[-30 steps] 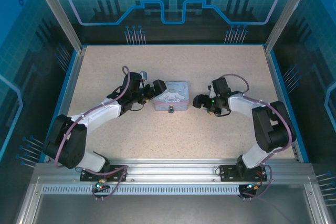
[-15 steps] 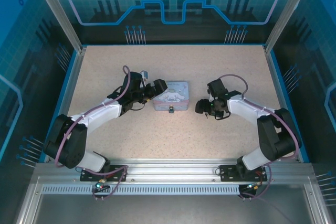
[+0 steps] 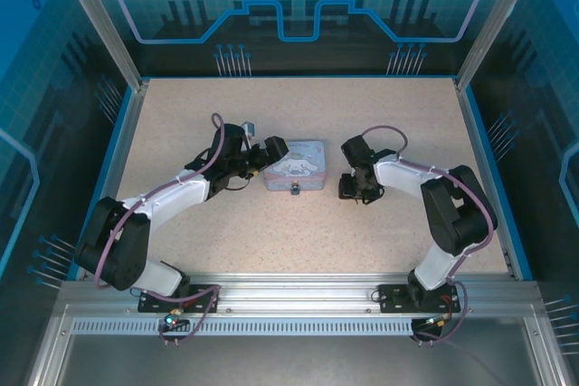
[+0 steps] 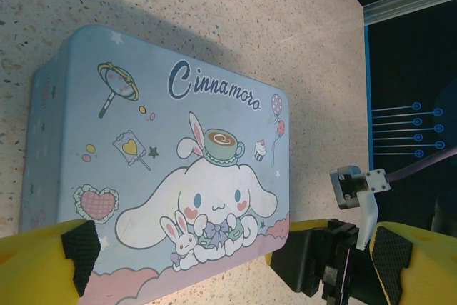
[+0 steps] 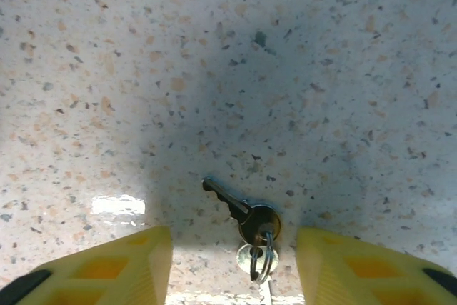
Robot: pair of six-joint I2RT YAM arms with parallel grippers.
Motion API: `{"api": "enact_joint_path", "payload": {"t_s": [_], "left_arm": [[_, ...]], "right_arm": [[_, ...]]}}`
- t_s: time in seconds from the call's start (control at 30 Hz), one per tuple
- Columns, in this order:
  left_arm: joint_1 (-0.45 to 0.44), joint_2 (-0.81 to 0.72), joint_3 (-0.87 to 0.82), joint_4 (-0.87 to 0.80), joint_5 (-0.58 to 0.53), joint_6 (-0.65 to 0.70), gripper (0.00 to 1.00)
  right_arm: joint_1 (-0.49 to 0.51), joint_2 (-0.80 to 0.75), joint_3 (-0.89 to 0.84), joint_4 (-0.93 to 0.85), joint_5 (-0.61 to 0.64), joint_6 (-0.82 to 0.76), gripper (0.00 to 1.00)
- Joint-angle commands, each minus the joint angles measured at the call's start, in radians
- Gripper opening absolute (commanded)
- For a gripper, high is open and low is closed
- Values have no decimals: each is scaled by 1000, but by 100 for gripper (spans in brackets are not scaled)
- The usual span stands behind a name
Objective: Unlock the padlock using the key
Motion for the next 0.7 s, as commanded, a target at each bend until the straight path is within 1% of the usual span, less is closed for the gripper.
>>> {"api": "enact_joint_path", "payload": {"t_s": [0.0, 0.13, 0.17, 0.23, 0.3, 0.37, 0.43, 0.53, 0.67], "left_arm": [[-8, -8, 28, 0, 15, 5, 99], [-8, -6, 30, 1, 15, 3, 99], [-8, -5, 30, 2, 15, 2, 99], [-7, -5, 30, 2, 15, 2, 99], [-7, -5, 31, 4, 16, 1, 99], [-8, -6, 31, 3, 15, -1, 99], [-8, -5, 31, 0, 14, -2, 99], [-7, -1, 34, -10, 9, -9, 99], [-7, -6, 34, -15, 11, -14, 99]], "right_arm": [[16, 26, 19, -28, 21, -3, 47], [18, 26, 23, -39, 25, 0, 45], [19, 26, 23, -39, 24, 1, 41], [21, 25, 23, -41, 24, 1, 40], [22, 26, 23, -41, 24, 3, 35], [25, 28, 21, -42, 23, 7, 34], [30, 28, 19, -41, 24, 11, 31], [35, 38, 14, -35, 25, 13, 29], [35, 52, 15, -30, 27, 15, 19]]}}
